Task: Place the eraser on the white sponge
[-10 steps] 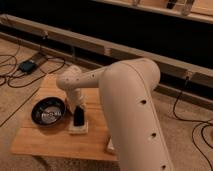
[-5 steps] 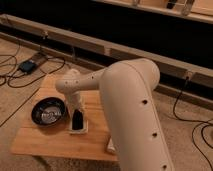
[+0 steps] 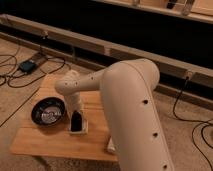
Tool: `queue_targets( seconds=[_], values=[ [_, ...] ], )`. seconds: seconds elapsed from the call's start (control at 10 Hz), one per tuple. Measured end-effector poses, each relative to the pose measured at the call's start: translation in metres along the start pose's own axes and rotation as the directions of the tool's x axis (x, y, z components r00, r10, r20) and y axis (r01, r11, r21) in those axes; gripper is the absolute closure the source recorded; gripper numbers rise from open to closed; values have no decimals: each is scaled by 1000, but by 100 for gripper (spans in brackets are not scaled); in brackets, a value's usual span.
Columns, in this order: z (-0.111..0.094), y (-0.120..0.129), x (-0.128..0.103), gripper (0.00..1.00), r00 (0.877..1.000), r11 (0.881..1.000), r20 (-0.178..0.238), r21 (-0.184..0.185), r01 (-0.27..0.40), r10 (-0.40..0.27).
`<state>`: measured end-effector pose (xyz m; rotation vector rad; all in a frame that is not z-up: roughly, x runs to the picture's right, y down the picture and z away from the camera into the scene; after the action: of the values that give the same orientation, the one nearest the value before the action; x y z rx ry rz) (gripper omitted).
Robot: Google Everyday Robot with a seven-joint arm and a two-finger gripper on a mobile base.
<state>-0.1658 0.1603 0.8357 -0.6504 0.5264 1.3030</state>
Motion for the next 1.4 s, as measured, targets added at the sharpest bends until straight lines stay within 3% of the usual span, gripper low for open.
queue_targets(
  seconds=[0.2,0.9,1.0,1.4],
  values=[
    [-1,2,3,93,1000,1000,-3,-2,6,-6],
    [0,-9,13,24,999,999,-14,-4,-32,32],
    [-1,-8,13,20,1000,1000,-13,-7,-29,29],
    [-1,-3,16,20,1000,1000,-22,-21,-14,13]
  ],
)
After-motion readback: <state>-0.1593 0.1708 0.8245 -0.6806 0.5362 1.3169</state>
